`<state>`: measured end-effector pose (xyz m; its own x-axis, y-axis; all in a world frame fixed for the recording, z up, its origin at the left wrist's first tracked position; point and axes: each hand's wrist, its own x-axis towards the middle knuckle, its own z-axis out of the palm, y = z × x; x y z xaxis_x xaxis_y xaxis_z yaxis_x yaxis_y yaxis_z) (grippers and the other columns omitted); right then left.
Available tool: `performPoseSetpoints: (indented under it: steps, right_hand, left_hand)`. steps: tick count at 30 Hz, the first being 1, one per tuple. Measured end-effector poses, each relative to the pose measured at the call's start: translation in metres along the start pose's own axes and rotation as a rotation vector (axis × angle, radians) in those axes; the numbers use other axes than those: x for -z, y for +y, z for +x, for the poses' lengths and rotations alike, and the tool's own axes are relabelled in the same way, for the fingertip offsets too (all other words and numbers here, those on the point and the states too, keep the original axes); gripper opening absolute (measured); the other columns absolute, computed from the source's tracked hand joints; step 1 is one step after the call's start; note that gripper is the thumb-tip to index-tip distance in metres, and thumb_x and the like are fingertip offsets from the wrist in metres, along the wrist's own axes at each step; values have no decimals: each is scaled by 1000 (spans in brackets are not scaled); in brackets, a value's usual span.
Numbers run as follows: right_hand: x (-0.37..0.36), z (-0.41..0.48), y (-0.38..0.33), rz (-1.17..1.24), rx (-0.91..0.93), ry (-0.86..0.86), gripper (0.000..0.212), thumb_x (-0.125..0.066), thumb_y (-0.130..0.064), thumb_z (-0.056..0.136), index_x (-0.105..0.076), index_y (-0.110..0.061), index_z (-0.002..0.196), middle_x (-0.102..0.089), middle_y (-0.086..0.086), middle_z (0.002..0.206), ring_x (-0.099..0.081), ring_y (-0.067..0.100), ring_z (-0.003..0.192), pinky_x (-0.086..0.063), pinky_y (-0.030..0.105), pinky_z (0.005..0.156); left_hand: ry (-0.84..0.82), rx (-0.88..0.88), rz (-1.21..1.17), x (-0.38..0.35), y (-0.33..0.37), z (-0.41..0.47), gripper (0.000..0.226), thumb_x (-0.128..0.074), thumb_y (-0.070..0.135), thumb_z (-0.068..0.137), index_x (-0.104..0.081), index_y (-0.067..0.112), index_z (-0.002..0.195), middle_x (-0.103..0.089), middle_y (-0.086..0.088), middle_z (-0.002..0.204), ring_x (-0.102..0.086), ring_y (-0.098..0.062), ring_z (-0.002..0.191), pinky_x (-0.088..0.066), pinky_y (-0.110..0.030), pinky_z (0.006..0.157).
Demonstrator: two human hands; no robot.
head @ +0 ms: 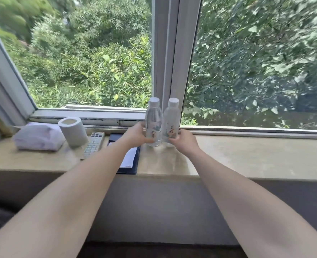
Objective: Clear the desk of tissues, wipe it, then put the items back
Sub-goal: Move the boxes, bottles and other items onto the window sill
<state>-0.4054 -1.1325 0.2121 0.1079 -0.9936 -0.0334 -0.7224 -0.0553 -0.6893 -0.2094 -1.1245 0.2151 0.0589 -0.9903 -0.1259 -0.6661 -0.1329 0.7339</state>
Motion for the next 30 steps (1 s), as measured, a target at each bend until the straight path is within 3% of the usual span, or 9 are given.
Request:
performPoseSetpoints:
  steps: [3, 6, 9, 14, 26, 30]
  right_hand:
    - [-11, -13, -2, -92, -27, -30, 44, -68, -28, 87, -57, -12, 127, -62, 10, 124, -57, 31, 115, -44, 31, 85]
    - [-18, -23, -9, -139, -69, -32, 33, -61, -29, 89, -60, -7, 113, -65, 13, 114, -62, 34, 104, -47, 31, 79]
    - [-25, -32, -27, -129, -2, -93, 31, -62, -34, 86, -66, -8, 102, -70, 12, 104, -67, 32, 93, -56, 41, 83]
    - [-46, -53, -74, -253, 238, -187, 36, -63, -31, 91, -62, -12, 122, -65, 5, 121, -59, 24, 113, -48, 37, 95]
    - [-166, -125, -211, -273, 656, -400, 53, -68, -28, 88, -52, -17, 137, -61, 2, 131, -55, 20, 122, -42, 30, 99]
    - [-216, -162, -257, -305, 763, -482, 47, -69, -29, 87, -55, -15, 130, -63, 4, 128, -58, 25, 118, -45, 32, 95]
  left_hand:
    - [-7, -15, 189, 4, -5, -12, 77, -80, 41, 78, -44, 9, 137, -55, -3, 133, -52, -23, 121, -46, -39, 98]
    - [-40, -93, 406, 14, -11, -28, 72, -73, 46, 83, -44, 7, 136, -51, -6, 135, -49, -25, 122, -44, -40, 99]
    - [-7, -135, 494, 29, -21, -45, 74, -70, 42, 87, -39, 6, 144, -46, -10, 144, -44, -27, 131, -39, -41, 106]
    - [59, -126, 586, 63, -43, -88, 75, -65, 43, 91, -30, 15, 151, -37, -6, 153, -42, -28, 135, -37, -43, 109]
    - [249, 149, 563, 167, -148, -238, 73, -61, 51, 89, -32, 23, 150, -37, 0, 154, -35, -21, 142, -25, -44, 117]
    - [258, 321, 590, 203, -191, -298, 79, -57, 53, 92, -23, 19, 154, -28, -2, 159, -28, -18, 145, -9, -48, 122]
